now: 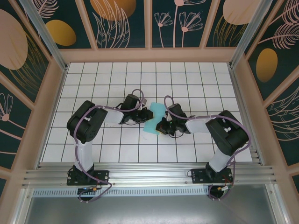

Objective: Fold a paper plane with a square sheet of paper (pick it up from the middle)
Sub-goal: Fold the triangle a second time at the center of the table.

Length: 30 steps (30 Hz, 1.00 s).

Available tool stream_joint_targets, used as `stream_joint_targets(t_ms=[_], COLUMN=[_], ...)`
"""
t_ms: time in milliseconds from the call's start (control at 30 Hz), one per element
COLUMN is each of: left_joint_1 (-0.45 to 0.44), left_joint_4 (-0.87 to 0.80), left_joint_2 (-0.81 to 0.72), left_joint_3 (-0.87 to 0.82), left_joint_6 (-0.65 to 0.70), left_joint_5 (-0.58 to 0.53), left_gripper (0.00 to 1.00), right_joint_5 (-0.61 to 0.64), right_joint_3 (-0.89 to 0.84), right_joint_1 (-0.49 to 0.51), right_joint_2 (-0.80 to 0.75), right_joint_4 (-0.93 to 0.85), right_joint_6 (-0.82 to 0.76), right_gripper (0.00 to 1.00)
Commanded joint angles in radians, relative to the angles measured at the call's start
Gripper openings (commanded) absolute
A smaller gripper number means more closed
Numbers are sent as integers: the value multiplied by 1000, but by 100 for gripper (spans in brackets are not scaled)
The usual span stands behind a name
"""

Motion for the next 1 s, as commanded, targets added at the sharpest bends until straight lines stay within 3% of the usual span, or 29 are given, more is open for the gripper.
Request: stream_joint_targets(t_ms=[0,200,600,967], left_joint_1=[-1,-2,0,0], left_joint_4=[-49,-65,-75,-90], left_joint_2=[34,39,37,37], left_joint_3=[-21,-21,-17,-16], left_joint_6=[31,42,42,39], left_joint_5=[-56,-69,-79,-103], left_gripper=[18,18,18,16], right_joint_5=[28,14,15,4], right_joint_3=[28,96,166,78], right_joint_1=[12,19,18,28], right_joint_2=[-18,-39,147,30], right_joint_4=[-126,-111,-95,-117], right_joint_6=[-11,-13,-23,-19], right_gripper=[5,6,6,9])
